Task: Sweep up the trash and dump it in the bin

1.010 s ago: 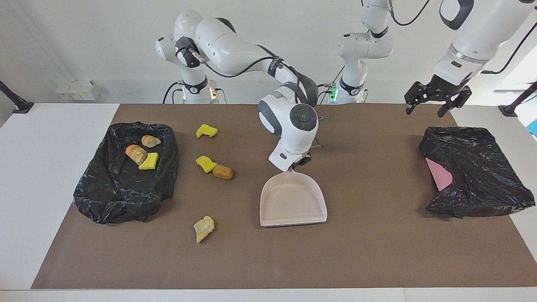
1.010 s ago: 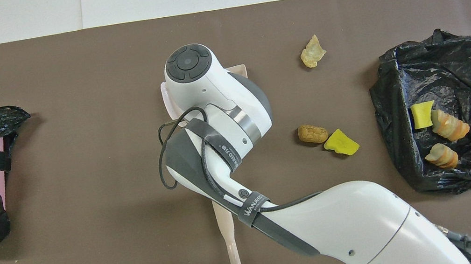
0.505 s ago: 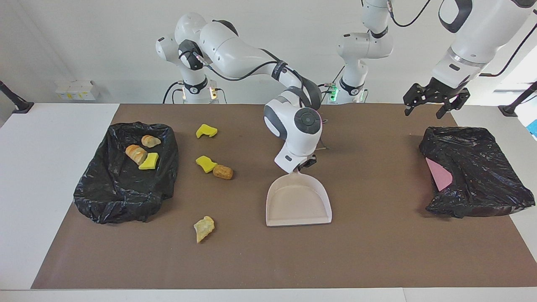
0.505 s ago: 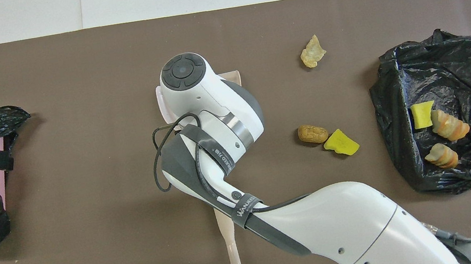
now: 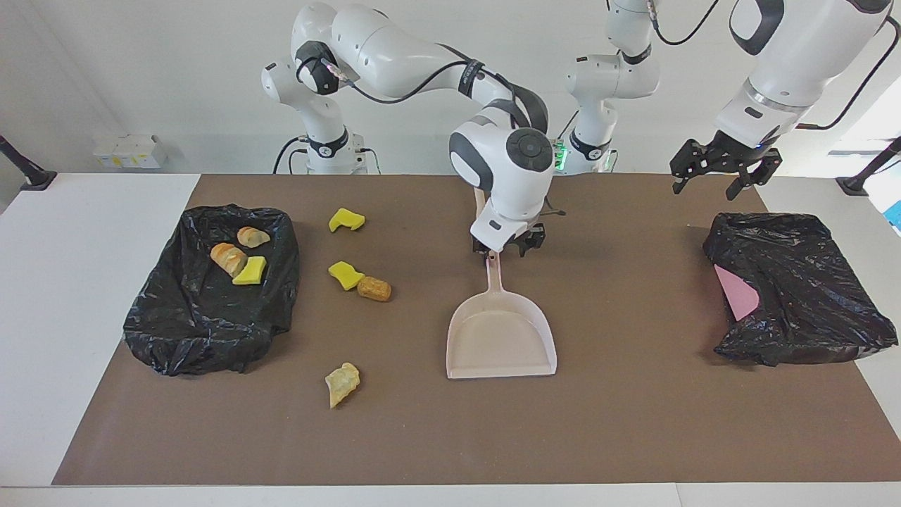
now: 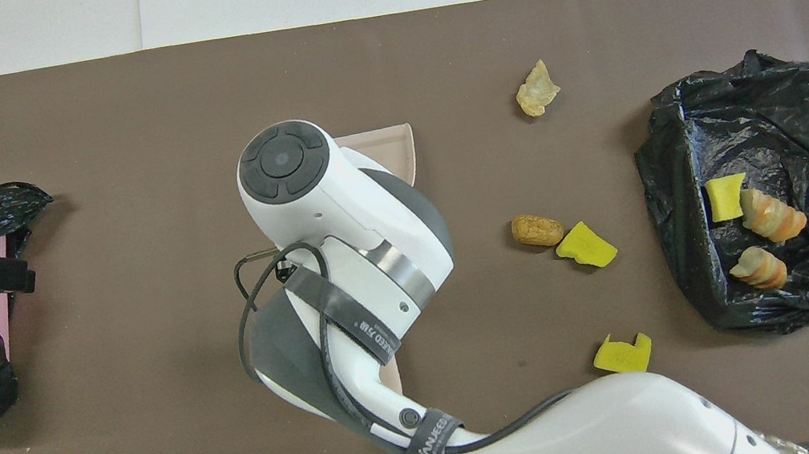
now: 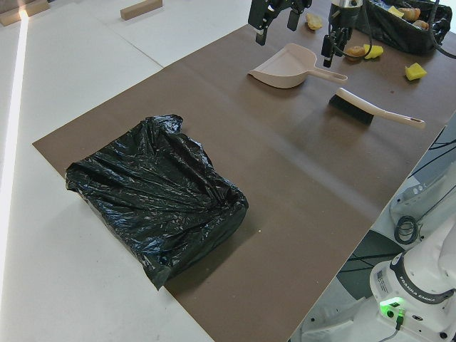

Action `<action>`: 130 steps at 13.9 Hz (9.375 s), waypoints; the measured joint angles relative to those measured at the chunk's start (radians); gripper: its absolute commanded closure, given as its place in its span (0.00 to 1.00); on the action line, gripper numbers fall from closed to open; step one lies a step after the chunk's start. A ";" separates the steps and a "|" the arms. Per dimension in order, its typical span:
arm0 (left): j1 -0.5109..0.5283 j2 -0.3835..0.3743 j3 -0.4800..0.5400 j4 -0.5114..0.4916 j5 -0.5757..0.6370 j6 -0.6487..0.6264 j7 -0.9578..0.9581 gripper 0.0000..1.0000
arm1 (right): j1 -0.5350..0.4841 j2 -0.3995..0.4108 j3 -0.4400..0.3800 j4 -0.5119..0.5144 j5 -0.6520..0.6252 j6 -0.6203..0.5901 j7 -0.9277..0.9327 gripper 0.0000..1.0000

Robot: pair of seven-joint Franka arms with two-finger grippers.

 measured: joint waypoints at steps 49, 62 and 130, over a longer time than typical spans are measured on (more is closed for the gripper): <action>-0.397 0.275 0.020 -0.136 -0.016 0.387 -0.187 1.00 | 0.071 -0.935 -0.016 -1.167 0.206 0.150 0.272 1.00; -0.326 0.259 0.009 -0.180 -0.017 0.285 0.561 1.00 | -0.174 -1.021 -0.016 -1.418 0.184 0.081 0.443 1.00; -0.588 0.195 -0.006 -0.406 0.118 0.477 0.257 1.00 | -0.439 -0.108 -0.006 -0.387 -0.397 0.116 -0.608 1.00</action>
